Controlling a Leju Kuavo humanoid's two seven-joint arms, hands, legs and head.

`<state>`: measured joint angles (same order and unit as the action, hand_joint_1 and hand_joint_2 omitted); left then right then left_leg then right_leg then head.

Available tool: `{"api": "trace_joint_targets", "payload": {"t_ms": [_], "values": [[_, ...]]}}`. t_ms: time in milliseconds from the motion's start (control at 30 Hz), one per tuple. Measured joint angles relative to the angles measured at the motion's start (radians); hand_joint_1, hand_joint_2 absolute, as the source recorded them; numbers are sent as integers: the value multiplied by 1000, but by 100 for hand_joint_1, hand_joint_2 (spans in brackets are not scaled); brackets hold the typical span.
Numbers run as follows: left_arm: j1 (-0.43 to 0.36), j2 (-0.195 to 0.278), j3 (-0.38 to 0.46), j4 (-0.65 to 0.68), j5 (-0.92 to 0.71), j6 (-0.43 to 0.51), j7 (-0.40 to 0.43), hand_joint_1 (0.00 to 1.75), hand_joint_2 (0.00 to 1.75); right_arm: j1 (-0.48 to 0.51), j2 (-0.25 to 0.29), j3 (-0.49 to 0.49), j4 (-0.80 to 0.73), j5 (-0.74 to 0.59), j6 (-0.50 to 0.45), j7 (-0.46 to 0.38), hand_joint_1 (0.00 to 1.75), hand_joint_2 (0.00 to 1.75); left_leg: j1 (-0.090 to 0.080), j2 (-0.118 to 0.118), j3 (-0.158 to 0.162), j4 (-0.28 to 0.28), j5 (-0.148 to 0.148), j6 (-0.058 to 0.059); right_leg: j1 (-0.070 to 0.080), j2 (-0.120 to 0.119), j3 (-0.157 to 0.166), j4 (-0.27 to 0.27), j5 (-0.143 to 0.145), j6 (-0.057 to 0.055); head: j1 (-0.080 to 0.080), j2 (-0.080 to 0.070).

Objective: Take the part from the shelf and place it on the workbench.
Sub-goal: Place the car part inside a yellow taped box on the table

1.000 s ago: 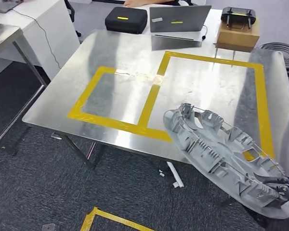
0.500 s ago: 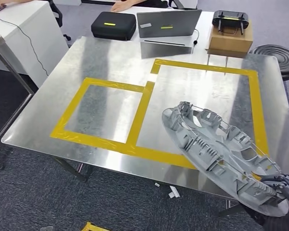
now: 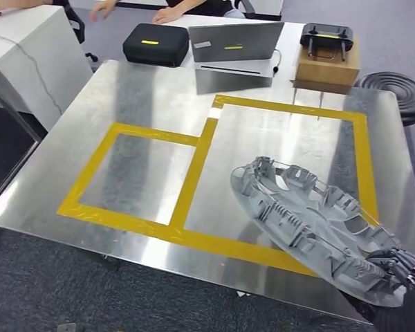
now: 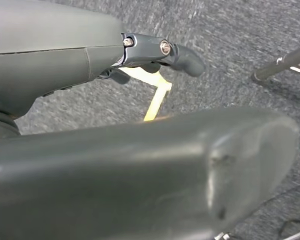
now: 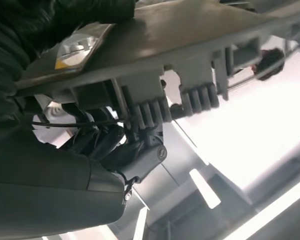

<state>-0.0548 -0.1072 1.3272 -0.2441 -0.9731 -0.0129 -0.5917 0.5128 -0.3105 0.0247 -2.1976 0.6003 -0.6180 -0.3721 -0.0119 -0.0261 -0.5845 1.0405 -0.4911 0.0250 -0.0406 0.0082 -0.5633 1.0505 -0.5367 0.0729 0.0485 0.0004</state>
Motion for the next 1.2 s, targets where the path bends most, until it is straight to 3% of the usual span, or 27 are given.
{"api": "trace_joint_targets", "payload": {"t_ms": [100,200,233,267,300,400,467,500,600,700,767,800,867,933,967,1100,1133,1200], "values": [[-2,-1,1,0,0,-3,0,0,0,0,-1,3,2,1,0,3,175,175,0,6,-13,36,-29,-11,-2,-1,0,8,-3,-16,-11,0],[-7,-3,2,0,0,-7,0,0,0,-1,-3,5,1,1,0,4,175,175,4,15,-91,216,-115,-20,3,-5,6,7,-8,-28,-17,0],[-7,-4,2,0,0,-8,0,0,0,-1,-3,6,1,1,0,4,175,175,5,16,-117,270,-132,-18,6,-6,7,7,-9,-30,-18,0],[-6,-5,2,0,1,-9,0,0,0,-1,-3,6,1,1,-1,4,175,175,4,16,-130,294,-131,-13,10,-5,9,7,-10,-32,-18,0],[-6,-5,2,0,1,-9,0,0,0,0,-3,7,1,1,-1,4,175,175,2,16,-125,280,-110,-5,15,-5,11,6,-11,-34,-18,0],[-7,-3,2,0,3,-10,0,0,0,1,-3,9,1,1,-1,5,175,175,-14,14,-46,106,-13,40,26,-1,17,4,-14,-39,-16,0],[-7,0,3,0,5,-10,-1,0,0,1,-4,10,2,0,-2,8,175,175,-25,13,-15,36,2,62,25,-1,14,3,-14,-38,-14,0],[-7,1,3,1,5,-9,-2,0,0,1,-4,11,2,-1,-2,9,175,175,-27,14,-12,27,-1,65,24,0,11,1,-13,-35,-14,0],[-7,0,3,0,4,-6,-2,0,0,2,-6,13,2,-4,-1,12,175,175,-21,17,3,-16,7,58,24,-2,0,13,-26,-25,-12,0],[-7,-2,3,0,3,-3,-3,0,0,1,-7,15,2,-13,-1,12,175,175,-15,21,10,-36,17,53,25,-4,-69,159,-105,-15,-8,0],[-6,-4,3,0,3,-2,-3,0,0,1,-8,15,2,-17,-1,12,175,175,-15,23,10,-35,17,52,24,-5,-110,240,-127,-8,-8,0],[-7,-5,3,0,3,-2,-3,0,0,2,-8,15,2,-20,-1,12,175,175,-14,23,10,-33,17,51,23,-5,-106,231,-109,-5,-8,0],[-7,-7,3,0,3,-2,-3,0,0,2,-8,16,3,-28,-1,9,175,175,-14,23,10,-26,13,46,21,-9,-52,117,-41,-3,-8,0],[-7,-7,3,0,3,-2,-3,0,0,-1,-8,17,3,-40,-1,4,175,175,-17,23,7,-15,8,36,23,-13,2,6,-4,-13,-8,0],[-7,-7,3,0,3,-2,-4,0,0,-3,-8,18,3,-46,-1,2,175,175,-19,23,5,-11,7,30,24,-13,14,-17,-1,-22,-8,0],[-6,-5,3,0,3,-1,-5,0,0,-3,-8,19,3,-56,0,-1,175,175,-18,23,-4,8,-5,9,20,-10,20,-25,10,-52,-11,0],[-6,-4,3,0,3,-1,-5,0,0,-3,-8,20,3,-57,0,-2,175,175,-15,22,-15,37,-27,2,17,-10,20,-27,13,-57,-12,0],[-6,-5,3,0,3,-1,-5,0,0,-4,-7,21,3,-62,2,-3,175,175,-5,22,-60,150,-93,-14,15,-9,17,-27,16,-62,-16,0]]}}
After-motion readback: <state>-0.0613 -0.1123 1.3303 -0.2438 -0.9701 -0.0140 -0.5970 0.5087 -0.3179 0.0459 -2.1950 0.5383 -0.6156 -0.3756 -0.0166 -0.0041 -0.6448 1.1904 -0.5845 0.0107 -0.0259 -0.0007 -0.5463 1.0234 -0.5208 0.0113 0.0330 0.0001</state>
